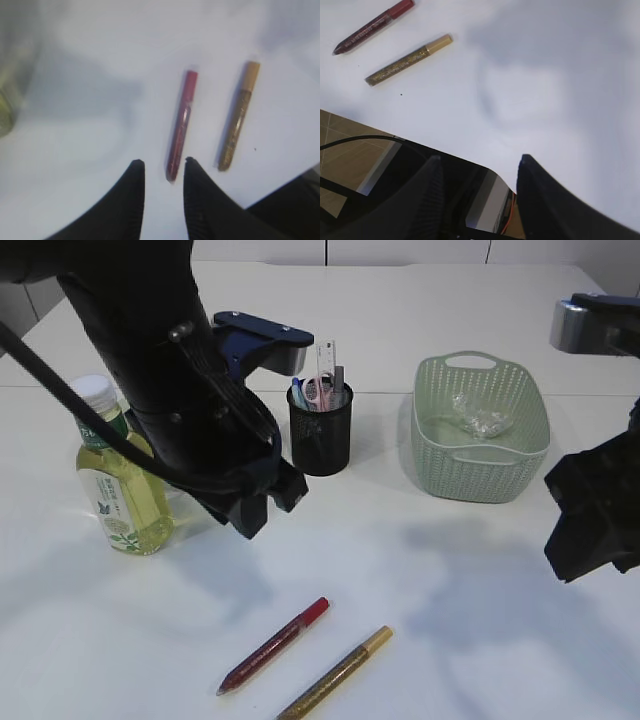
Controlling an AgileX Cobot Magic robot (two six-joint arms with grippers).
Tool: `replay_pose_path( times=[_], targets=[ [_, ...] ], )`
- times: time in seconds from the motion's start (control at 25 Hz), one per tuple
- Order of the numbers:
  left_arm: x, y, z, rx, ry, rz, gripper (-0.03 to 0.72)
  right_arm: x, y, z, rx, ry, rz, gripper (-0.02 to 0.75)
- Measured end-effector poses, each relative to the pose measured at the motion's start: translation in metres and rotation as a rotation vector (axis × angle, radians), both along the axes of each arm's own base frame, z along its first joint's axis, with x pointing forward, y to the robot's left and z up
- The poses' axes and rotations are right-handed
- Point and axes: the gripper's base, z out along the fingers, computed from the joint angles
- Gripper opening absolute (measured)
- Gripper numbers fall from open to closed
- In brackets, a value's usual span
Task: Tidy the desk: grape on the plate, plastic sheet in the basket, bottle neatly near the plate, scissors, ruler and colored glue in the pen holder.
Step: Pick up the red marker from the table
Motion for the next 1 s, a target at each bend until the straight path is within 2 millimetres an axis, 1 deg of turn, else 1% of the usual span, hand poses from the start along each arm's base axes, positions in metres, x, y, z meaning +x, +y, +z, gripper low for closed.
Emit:
replay_pose_path(
  times=[0.12, 0.2, 0.4, 0.56, 0.68, 0.84, 1.0],
  targets=[
    [-0.011, -0.003, -0.002, 0.025, 0.069, -0.043, 0.202, 0.002, -0.001, -0.002, -0.027, -0.002, -0.007, 0.383],
    [-0.013, -0.005, -0.005, 0.04, 0.09, -0.056, 0.203, 0.006, -0.002, -0.006, -0.055, 0.002, -0.008, 0.383],
    [-0.011, -0.014, -0.024, 0.065, 0.114, -0.078, 0.203, 0.016, -0.003, -0.017, -0.125, 0.021, -0.003, 0.382],
    [-0.005, -0.024, -0.044, 0.057, 0.111, -0.083, 0.203, 0.018, -0.003, -0.019, -0.14, 0.021, 0.013, 0.382],
    [-0.003, -0.03, -0.055, 0.016, 0.099, -0.088, 0.203, 0.018, -0.003, -0.019, -0.145, 0.017, 0.036, 0.383],
    [-0.005, -0.029, -0.07, -0.017, 0.079, -0.089, 0.204, 0.018, -0.003, -0.019, -0.151, 0.01, 0.069, 0.383],
    [-0.008, -0.026, -0.08, -0.019, 0.075, -0.09, 0.204, 0.018, -0.004, -0.019, -0.16, 0.003, 0.101, 0.382]
  ],
)
